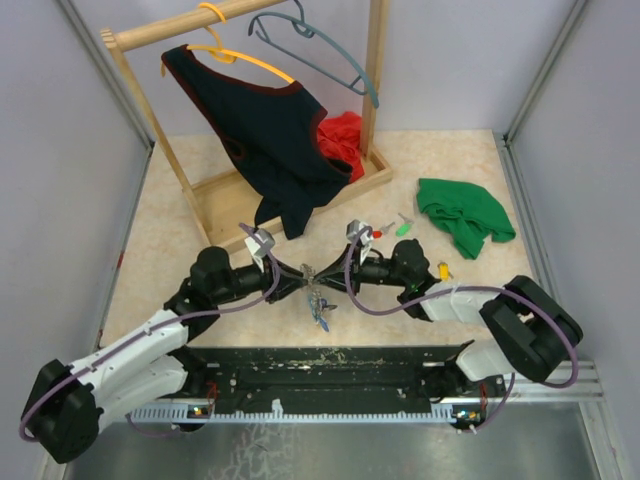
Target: Put the keys on the keyring
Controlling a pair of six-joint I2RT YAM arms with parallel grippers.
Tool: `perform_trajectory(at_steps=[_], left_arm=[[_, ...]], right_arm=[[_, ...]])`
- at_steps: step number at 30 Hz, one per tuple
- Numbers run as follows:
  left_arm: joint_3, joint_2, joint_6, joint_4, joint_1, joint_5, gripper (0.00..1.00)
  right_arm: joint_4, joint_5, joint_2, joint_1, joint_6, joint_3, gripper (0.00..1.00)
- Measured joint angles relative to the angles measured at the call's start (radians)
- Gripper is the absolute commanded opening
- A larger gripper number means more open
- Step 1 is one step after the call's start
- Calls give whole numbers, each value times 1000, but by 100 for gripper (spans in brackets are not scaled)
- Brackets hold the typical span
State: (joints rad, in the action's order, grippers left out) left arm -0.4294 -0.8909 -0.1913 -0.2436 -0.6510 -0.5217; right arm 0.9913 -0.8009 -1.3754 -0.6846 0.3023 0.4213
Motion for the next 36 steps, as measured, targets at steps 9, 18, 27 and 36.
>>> perform_trajectory(at_steps=[9, 18, 27, 36], left_arm=[[198, 23, -224, -415, 2, 69, 35], [322, -27, -367, -735, 39, 42, 35], [328, -163, -460, -977, 47, -22, 34], [328, -190, -472, -1017, 51, -19, 33]], right_arm=[[137, 87, -6, -40, 62, -37, 0], [222, 105, -24, -40, 102, -49, 0], [266, 102, -27, -42, 128, -49, 0], [312, 89, -39, -43, 156, -49, 0]])
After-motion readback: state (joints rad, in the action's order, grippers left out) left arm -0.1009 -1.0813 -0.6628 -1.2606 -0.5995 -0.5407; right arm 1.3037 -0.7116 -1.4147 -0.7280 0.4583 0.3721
